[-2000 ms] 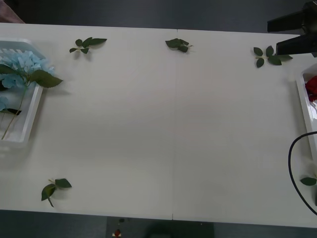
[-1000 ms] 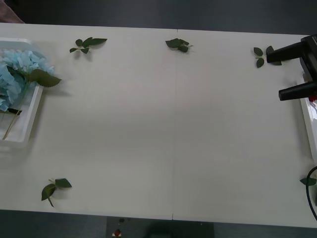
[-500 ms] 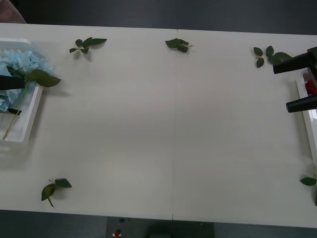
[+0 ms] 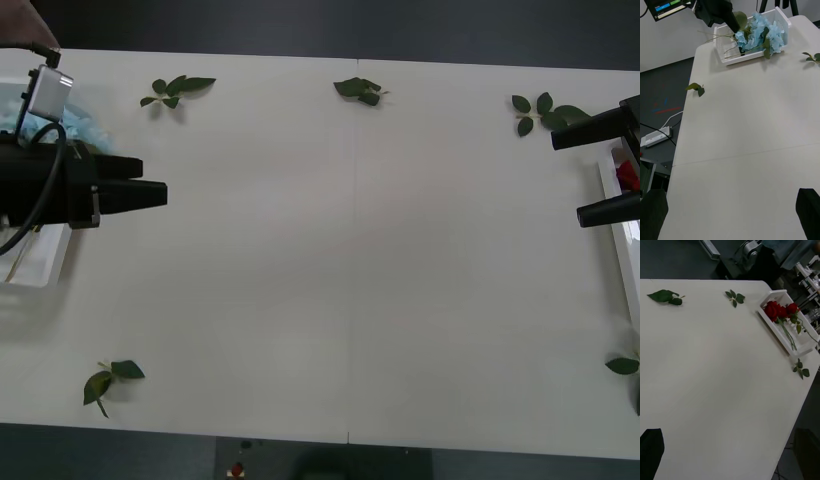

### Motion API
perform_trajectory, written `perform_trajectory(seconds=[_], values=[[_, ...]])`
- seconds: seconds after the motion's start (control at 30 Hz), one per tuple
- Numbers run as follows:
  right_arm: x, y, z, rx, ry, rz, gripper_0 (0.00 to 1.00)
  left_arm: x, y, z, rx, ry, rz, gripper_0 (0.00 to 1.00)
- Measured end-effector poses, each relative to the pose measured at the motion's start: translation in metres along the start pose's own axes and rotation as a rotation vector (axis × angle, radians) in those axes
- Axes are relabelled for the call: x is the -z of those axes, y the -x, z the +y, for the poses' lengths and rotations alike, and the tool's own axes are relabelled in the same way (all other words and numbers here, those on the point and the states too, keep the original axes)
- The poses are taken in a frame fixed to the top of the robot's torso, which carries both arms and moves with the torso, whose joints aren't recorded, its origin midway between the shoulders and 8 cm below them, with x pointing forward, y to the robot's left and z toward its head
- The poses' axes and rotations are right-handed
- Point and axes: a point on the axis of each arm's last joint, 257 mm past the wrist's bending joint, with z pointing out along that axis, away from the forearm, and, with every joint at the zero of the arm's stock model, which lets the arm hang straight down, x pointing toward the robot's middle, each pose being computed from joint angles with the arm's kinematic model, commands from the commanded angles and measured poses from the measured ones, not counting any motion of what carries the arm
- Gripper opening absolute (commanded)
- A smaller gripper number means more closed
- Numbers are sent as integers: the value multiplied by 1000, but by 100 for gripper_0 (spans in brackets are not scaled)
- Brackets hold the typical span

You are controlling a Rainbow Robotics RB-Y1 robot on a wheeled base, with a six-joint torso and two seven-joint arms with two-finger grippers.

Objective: Put the red flowers into the right box and the blue flowers into the left box

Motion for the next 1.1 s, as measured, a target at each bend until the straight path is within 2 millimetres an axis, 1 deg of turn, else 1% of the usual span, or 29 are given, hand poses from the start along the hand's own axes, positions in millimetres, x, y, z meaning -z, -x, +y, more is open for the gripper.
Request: perform_trajectory(seconds=[0.1, 0.2, 0.27, 0.47, 0.6, 0.73, 0.87, 1.0, 1.1], values=[[0, 0, 0, 0, 0, 0, 100, -17, -14, -16, 30, -53, 0, 100], [0, 0, 0, 0, 0, 0, 100, -31, -24, -30, -19, -106, -12, 100], [0, 0, 0, 0, 0, 0, 100, -38, -22, -38, -51, -135, -43, 100], [0, 0, 0, 0, 0, 0, 100, -53, -13, -57, -36, -194, -118, 100], [0, 0, 0, 0, 0, 0, 100, -59, -15, -71, -135, -234, -143, 100], [0, 0, 0, 0, 0, 0, 100, -61, -16, -81, -197, -260, -155, 100], [0, 0, 0, 0, 0, 0, 100, -54, -11, -91, -236, -282, -148, 100], [0, 0, 0, 0, 0, 0, 100, -42, -2, -93, -286, -281, -149, 100], [0, 0, 0, 0, 0, 0, 100, -39, 0, -92, -296, -277, -151, 100]])
